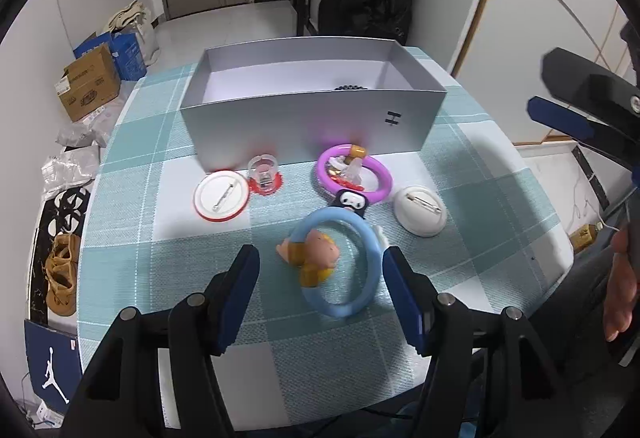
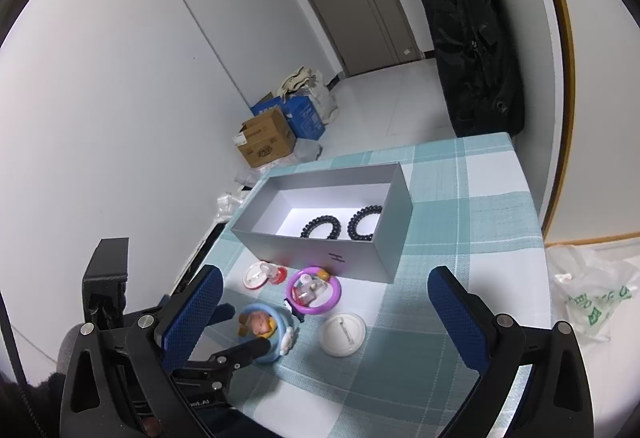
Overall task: Organize jewelry
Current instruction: 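Grasp the blue ring toy with the left tool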
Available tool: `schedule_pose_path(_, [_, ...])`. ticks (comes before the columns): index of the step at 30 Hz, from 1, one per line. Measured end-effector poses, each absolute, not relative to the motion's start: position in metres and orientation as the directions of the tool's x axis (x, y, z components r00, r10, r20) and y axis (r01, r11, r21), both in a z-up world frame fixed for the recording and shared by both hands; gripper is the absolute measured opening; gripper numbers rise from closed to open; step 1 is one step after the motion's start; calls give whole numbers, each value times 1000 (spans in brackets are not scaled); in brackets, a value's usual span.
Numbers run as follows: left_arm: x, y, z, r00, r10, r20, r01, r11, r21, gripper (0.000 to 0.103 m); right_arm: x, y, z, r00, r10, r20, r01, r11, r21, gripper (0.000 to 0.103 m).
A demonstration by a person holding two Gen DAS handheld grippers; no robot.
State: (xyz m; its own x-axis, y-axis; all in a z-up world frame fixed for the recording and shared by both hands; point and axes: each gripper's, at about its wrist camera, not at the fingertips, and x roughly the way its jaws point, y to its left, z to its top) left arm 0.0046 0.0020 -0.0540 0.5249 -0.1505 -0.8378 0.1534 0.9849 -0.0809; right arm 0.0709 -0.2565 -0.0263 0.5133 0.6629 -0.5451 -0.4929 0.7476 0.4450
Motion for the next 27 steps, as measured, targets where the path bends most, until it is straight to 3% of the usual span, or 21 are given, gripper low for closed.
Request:
schedule_pose_path(10, [13,-16,-66,487,-128,-864,167,985,-52,59,71,-253,-28,502,675,-541,-501,737,454,103])
schedule_pose_path(15, [11,-27,-69,528,-24,-849,183,979,86,59,73,-255,-28,507,672,-539,-491,740,460,103])
schedule_pose_path(27, [9,-7,-49,534,-179,-826,176,980,-98,57,78,-259,-31,507,662,-552,-462,750,474,103])
